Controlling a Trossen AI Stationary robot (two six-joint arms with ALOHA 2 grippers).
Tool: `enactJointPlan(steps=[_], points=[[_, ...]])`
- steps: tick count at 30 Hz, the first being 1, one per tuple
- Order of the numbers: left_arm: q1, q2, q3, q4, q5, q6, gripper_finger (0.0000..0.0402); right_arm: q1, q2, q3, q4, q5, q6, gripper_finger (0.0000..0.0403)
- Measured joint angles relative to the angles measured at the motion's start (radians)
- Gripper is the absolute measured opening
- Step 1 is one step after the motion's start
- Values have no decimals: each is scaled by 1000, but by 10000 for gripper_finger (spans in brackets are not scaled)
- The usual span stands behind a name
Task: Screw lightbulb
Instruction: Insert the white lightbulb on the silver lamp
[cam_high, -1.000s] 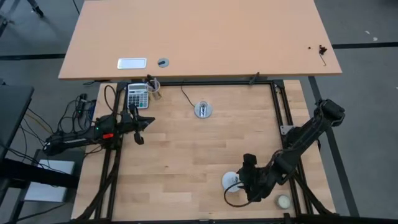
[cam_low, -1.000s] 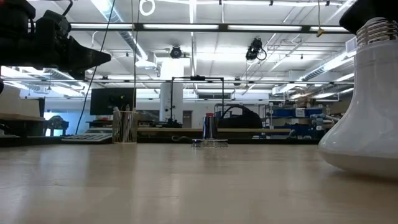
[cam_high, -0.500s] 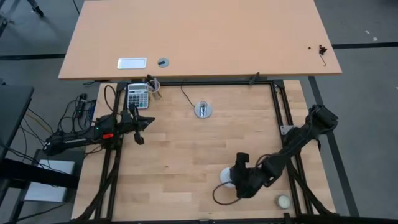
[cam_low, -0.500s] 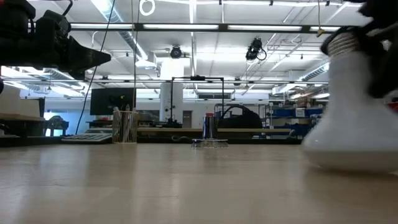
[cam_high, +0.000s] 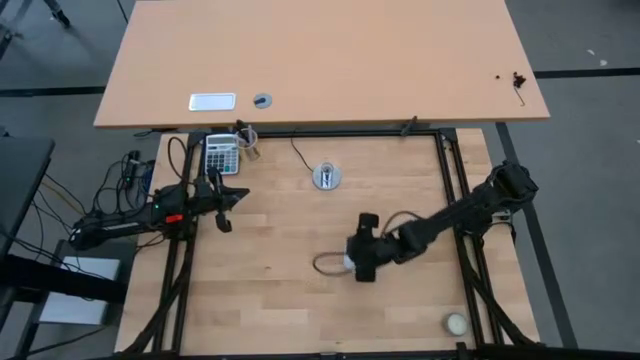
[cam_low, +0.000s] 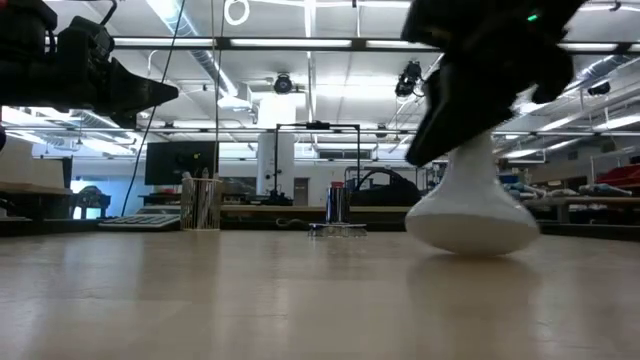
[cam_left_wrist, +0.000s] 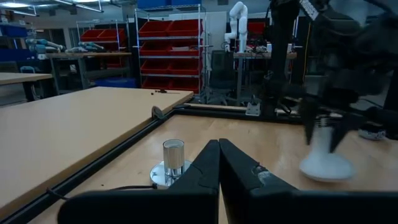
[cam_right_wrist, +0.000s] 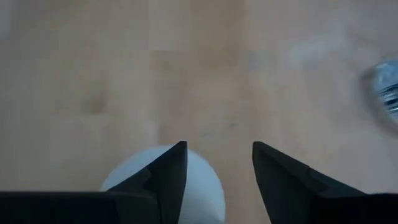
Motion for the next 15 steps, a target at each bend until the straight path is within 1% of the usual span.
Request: enactJointPlan(steps=[4, 8, 13, 15], points=[[0, 0, 0, 0, 0, 0, 8, -92, 0, 0, 63, -64, -73, 182], [0, 0, 0, 0, 0, 0, 8, -153, 0, 2, 107, -117, -92, 184], [0, 0, 0, 0, 0, 0, 8, -178, 0, 77, 72, -130, -132, 193], [0, 0, 0, 0, 0, 0, 8, -175, 0, 130, 0, -131, -158, 198]])
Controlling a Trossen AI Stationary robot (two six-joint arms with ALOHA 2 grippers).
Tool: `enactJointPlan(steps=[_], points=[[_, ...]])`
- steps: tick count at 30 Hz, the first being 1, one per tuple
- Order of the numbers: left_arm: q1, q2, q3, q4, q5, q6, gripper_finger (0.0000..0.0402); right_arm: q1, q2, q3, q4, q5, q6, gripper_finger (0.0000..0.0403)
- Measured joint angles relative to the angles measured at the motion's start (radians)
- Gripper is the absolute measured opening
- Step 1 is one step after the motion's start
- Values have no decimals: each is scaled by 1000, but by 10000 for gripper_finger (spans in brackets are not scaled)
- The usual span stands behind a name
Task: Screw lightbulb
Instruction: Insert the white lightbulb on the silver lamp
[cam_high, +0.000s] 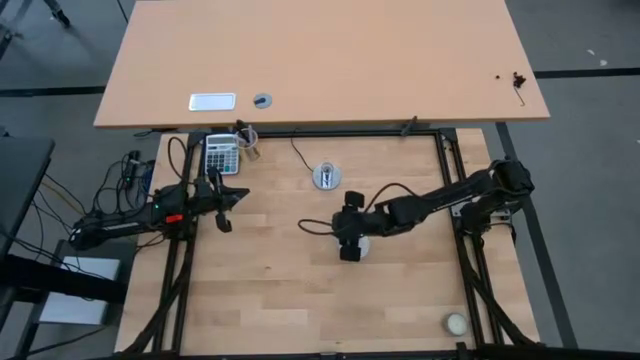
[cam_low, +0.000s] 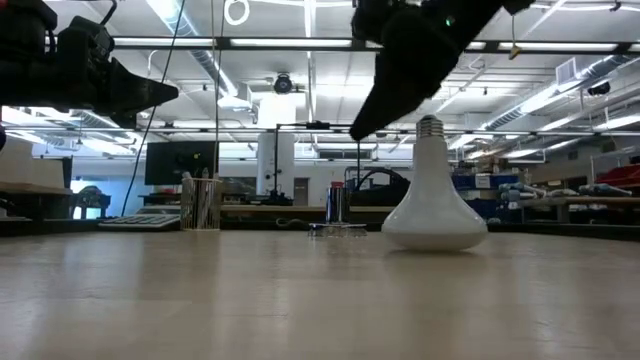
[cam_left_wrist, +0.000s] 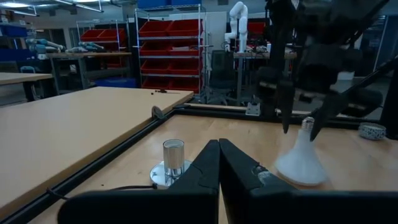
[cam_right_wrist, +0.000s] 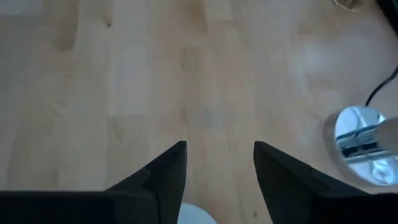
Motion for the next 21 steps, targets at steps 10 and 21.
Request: enactJointPlan(steps=[10, 21], points=[[0, 0, 0, 0, 0, 0, 8, 87, -11, 257, -562, 34, 102, 216], [0, 0, 0, 0, 0, 0, 8, 236, -113, 150, -681, 103, 398, 217]])
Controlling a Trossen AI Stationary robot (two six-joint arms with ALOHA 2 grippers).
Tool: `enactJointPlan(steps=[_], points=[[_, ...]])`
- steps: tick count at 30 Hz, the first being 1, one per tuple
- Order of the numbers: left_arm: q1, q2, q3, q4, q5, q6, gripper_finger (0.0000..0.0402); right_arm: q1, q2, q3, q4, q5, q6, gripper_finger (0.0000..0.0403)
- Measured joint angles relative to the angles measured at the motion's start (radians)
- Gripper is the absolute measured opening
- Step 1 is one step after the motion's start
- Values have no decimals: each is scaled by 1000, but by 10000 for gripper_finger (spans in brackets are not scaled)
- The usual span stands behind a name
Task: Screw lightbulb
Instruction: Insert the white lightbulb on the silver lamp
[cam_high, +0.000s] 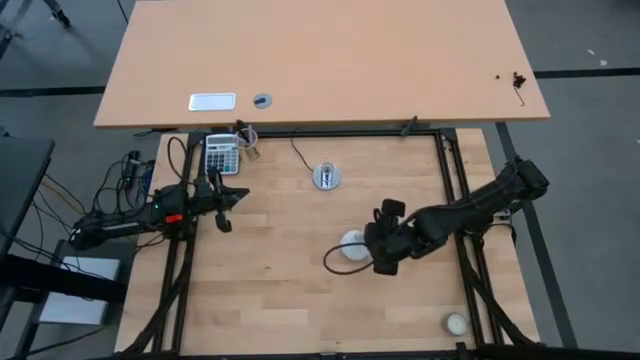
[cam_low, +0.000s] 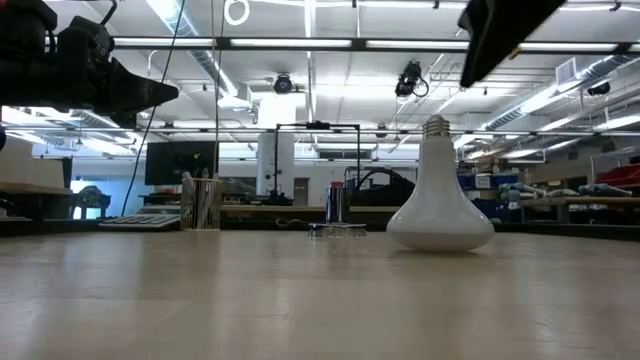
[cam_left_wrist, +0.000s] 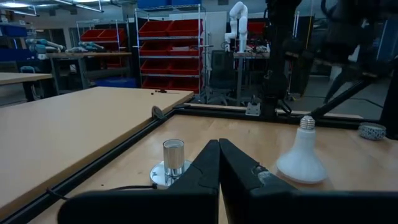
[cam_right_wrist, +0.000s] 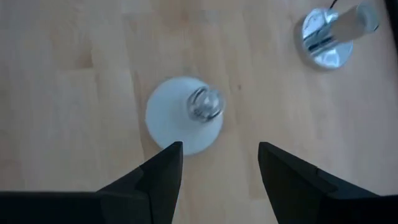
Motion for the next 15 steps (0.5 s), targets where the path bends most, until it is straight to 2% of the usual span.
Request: enactJointPlan(steps=[4, 9, 15], points=[[0, 0, 0, 0, 0, 0, 8, 16, -39, -159, 162, 0, 59, 217], [0, 0, 0, 0, 0, 0, 8, 13, -74, -349, 463, -4, 101, 217], [0, 0, 0, 37, 0, 0, 8, -22, -65, -476, 765, -2, 87, 217]])
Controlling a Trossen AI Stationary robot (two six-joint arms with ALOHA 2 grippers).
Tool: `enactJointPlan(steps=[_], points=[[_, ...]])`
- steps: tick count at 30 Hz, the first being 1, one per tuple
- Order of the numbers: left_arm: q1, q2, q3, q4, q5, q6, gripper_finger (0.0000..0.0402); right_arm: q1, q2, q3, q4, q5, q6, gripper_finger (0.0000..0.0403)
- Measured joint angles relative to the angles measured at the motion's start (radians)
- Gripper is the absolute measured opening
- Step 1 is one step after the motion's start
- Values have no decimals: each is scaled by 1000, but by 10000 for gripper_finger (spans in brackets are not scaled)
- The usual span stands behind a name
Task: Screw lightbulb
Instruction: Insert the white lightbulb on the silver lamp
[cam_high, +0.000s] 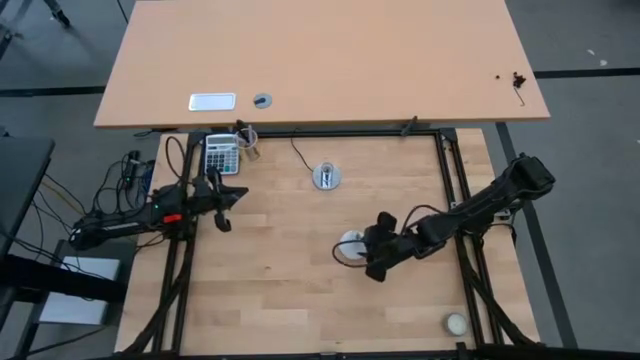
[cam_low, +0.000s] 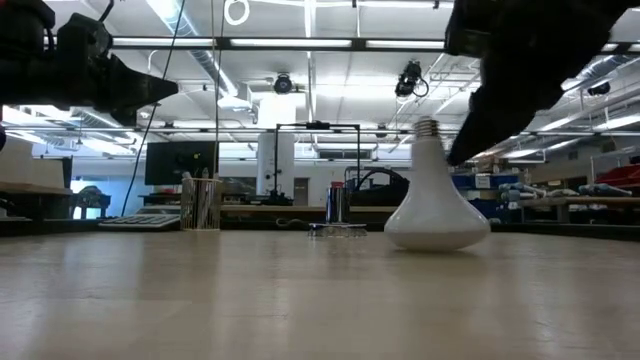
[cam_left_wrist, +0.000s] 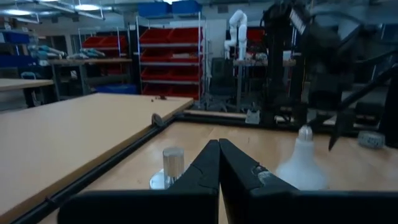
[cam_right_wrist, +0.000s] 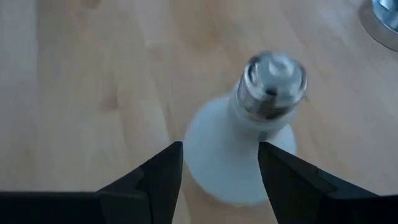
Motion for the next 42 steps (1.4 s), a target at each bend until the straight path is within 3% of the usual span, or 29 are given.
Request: enactJointPlan(steps=[5, 16, 26, 31, 34, 42], points=[[0, 0, 0, 59, -1, 0, 8, -41, 0, -52, 153, 45, -11, 213], [0, 0, 0, 85, -1, 0, 8, -109, 0, -116, 241, 46, -103, 210], [0, 0, 0, 105, 0, 0, 8, -130, 0, -301, 683, 55, -126, 186], [0, 0, 0, 104, 0, -3, 8, -168, 0, -310, 710, 47, -187, 190], [0, 0, 0, 100, 0, -3, 8, -202, 0, -310, 723, -19, -204, 189], [0, 0, 0, 85, 1, -21, 8, -244, 1, -294, 748, -105, -206, 151]])
